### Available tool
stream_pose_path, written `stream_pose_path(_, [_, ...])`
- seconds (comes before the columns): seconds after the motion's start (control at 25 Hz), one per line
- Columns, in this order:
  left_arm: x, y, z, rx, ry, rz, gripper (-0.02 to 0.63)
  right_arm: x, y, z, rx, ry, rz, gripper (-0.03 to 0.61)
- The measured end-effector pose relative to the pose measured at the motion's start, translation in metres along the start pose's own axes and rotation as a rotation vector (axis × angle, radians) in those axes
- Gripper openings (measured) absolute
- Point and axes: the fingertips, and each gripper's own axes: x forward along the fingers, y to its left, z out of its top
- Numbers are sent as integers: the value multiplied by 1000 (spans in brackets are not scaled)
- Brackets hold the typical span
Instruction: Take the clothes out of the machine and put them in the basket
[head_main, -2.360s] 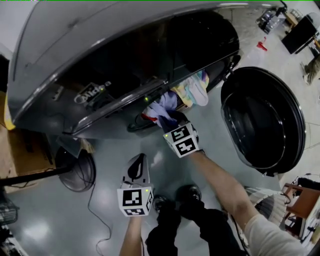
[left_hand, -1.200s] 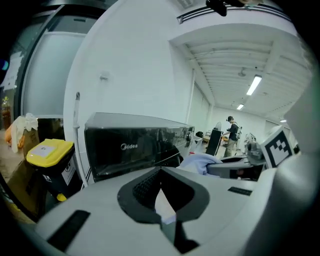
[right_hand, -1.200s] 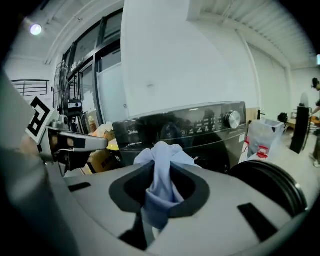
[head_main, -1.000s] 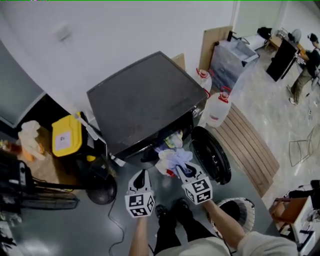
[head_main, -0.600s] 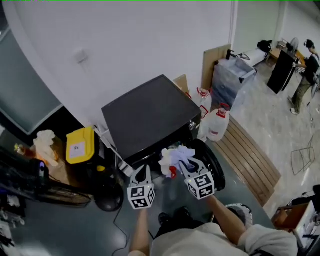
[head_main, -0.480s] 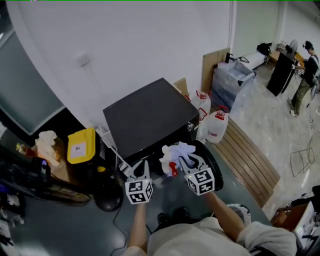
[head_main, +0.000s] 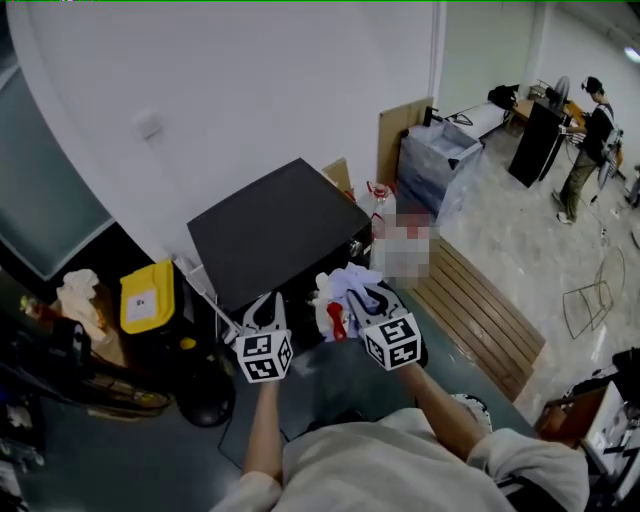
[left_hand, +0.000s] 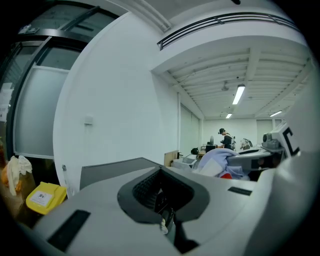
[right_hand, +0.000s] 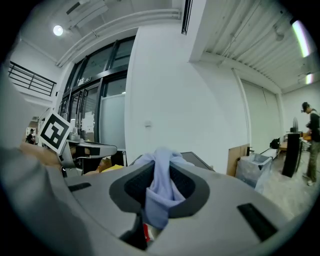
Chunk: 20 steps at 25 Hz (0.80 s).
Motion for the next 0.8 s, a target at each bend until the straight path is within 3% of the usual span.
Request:
stream_pose_path(0.16, [4, -6, 11, 23, -8, -74, 18, -10, 1, 6, 13, -16, -71, 78])
stream_pose_path(0.44, [11, -29, 22, 73, -7, -259, 18, -44, -2, 16, 68, -71, -268, 78])
stream_pose_path(0.8, [8, -99, 10, 104, 7, -545, 18, -121, 1, 21, 84, -113, -532, 77])
